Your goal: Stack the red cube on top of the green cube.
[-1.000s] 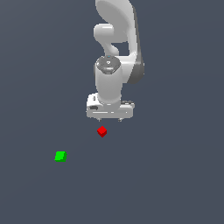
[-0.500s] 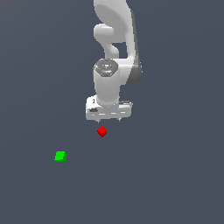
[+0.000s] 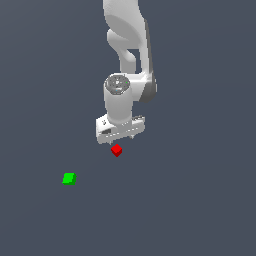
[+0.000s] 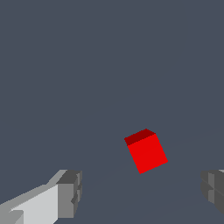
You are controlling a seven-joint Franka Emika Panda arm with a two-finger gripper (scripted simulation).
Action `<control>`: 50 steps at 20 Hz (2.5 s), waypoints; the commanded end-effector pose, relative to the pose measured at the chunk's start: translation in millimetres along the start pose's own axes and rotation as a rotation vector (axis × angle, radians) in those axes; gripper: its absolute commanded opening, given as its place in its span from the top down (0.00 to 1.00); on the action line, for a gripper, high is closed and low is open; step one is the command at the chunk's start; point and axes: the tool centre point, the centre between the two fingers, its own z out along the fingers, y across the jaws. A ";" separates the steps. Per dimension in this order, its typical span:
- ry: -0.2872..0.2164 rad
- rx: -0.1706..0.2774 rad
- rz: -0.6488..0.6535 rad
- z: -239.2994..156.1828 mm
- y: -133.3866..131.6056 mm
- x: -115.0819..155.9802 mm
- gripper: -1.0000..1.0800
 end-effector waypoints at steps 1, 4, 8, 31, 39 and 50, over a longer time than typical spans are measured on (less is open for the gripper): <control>0.002 0.000 -0.065 7.2 3.5 -2.2 0.04; 0.003 -0.001 -0.141 15.8 8.0 -4.4 0.04; 0.005 -0.002 -0.238 26.8 14.0 -6.5 0.04; 0.008 -0.004 -0.419 47.7 26.2 -7.9 0.04; 0.008 -0.004 -0.419 73.7 25.6 -8.4 0.04; 0.008 -0.004 -0.418 97.2 25.9 -7.5 1.00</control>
